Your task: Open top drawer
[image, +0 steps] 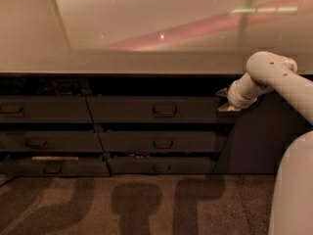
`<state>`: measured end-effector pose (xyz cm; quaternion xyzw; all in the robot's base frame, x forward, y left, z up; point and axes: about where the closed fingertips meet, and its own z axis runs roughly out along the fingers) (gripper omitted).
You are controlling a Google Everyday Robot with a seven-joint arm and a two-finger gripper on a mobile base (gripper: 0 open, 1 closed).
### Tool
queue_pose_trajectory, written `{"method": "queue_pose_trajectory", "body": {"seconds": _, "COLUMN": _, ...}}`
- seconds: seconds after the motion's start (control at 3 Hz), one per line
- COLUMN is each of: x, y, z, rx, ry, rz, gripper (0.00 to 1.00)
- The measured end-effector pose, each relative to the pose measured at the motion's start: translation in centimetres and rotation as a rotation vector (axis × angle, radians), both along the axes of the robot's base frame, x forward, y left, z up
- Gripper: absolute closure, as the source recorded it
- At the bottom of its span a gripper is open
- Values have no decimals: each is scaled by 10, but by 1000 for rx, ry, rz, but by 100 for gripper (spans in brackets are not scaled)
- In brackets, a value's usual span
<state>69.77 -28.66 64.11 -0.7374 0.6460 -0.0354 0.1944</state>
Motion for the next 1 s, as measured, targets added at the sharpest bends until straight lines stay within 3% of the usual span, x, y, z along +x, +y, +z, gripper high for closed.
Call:
{"method": "queue_pose_trajectory", "body": {"seconds": 0.67, "x": -4, "y": 1, "z": -2, "rx": -7, "ry": -3, "rz": 7, "gripper": 100}}
{"method": "queue_pose_trajectory", "body": {"seconds": 1.0, "x": -11, "y": -10, "z": 14, "rx": -32, "ry": -54, "rz": 19, "gripper": 100}}
